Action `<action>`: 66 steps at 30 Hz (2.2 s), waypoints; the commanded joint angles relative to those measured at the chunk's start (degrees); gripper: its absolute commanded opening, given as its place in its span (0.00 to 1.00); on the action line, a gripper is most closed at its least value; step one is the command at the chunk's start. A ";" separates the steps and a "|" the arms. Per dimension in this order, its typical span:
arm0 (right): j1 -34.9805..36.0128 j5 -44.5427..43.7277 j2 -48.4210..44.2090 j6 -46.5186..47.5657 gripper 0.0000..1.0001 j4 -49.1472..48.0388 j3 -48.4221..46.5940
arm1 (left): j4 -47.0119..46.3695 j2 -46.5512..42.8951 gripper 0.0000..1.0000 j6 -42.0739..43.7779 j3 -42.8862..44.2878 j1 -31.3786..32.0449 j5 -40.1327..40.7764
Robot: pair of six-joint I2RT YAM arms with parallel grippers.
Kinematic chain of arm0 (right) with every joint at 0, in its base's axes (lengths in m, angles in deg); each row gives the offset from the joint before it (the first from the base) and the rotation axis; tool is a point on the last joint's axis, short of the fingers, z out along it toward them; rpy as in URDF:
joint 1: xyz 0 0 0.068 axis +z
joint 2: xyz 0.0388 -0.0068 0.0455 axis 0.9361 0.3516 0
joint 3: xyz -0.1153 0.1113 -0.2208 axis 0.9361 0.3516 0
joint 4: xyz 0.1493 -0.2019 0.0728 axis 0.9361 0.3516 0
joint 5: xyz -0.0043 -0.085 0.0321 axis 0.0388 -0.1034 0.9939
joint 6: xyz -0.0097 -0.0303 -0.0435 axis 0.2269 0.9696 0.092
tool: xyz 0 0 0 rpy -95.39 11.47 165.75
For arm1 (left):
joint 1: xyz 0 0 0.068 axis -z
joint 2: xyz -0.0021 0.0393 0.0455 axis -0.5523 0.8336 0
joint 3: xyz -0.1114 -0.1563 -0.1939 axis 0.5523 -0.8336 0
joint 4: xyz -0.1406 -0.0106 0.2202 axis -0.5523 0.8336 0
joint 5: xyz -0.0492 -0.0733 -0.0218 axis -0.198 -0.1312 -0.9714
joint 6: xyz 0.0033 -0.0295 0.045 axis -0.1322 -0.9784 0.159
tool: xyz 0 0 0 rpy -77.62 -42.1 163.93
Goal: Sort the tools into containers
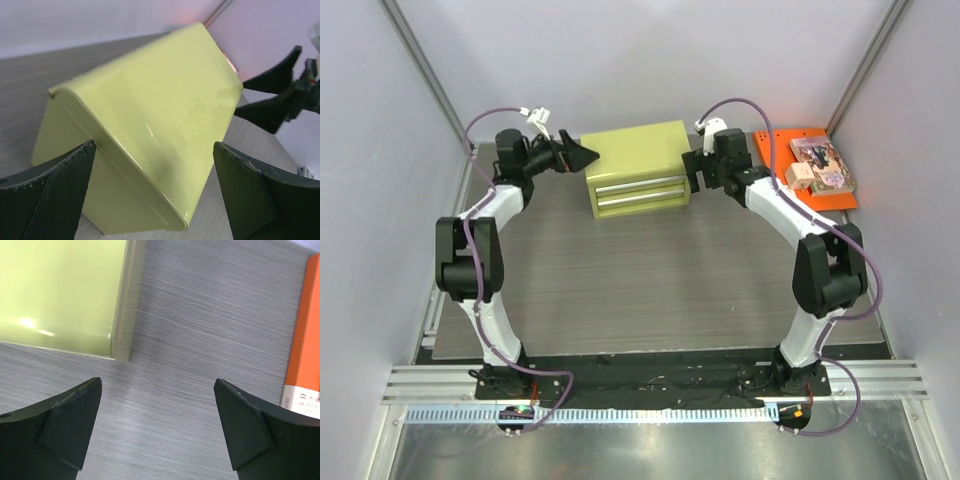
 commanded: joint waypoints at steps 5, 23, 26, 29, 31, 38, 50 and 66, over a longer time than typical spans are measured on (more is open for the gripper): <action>0.57 2.33 -8.80 1.19 1.00 0.76 2.67 | 0.22 3.27 1.00 2.11 12.51 -1.50 2.30; 5.67 5.15 -3.01 1.10 1.00 -0.55 0.65 | -1.62 25.68 1.00 -1.57 35.28 -0.62 -1.91; 5.93 1.46 -1.68 0.49 1.00 -0.99 -0.84 | -4.16 25.42 1.00 -5.33 33.71 -0.35 -5.07; 6.20 -1.00 -0.28 -0.04 1.00 -1.61 -2.51 | -10.04 24.63 1.00 -11.30 31.34 -0.35 -8.24; 6.11 -2.84 0.25 -0.04 1.00 -1.87 -3.21 | -13.21 23.93 1.00 -13.35 28.88 0.00 -9.90; 6.11 -6.10 -1.59 0.75 1.00 -4.77 -2.95 | -19.28 17.61 1.00 -18.62 18.95 1.49 -14.04; 6.11 -7.86 -4.66 0.40 0.99 -8.55 0.56 | -23.59 5.56 1.00 -20.30 1.10 5.18 -16.06; -9.00 -5.58 -16.54 -0.21 1.00 0.06 4.08 | -24.39 -6.39 1.00 -21.09 -9.02 9.94 -12.03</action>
